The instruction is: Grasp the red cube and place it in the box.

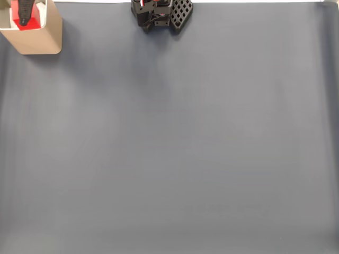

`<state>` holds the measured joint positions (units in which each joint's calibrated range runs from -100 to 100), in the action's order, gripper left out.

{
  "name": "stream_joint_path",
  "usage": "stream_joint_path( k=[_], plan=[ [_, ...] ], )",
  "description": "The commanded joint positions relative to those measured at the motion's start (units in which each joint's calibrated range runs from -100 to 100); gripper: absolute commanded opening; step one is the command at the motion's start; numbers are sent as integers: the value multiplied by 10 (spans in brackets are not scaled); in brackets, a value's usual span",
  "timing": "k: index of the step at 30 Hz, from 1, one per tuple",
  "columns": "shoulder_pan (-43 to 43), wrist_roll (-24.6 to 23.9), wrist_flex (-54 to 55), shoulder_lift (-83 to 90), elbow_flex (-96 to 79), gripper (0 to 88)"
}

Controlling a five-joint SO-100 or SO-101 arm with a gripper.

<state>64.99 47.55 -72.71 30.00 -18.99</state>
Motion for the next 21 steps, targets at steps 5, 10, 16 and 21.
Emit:
stream_joint_path(
  k=[5, 10, 16, 21],
  plan=[
    [14, -6, 10, -14, 40, 0],
    [22, -8, 10, -23, 47, 0],
    [36, -8, 10, -25, 48, 0],
    [47, -7, 10, -26, 45, 0]
  ],
)
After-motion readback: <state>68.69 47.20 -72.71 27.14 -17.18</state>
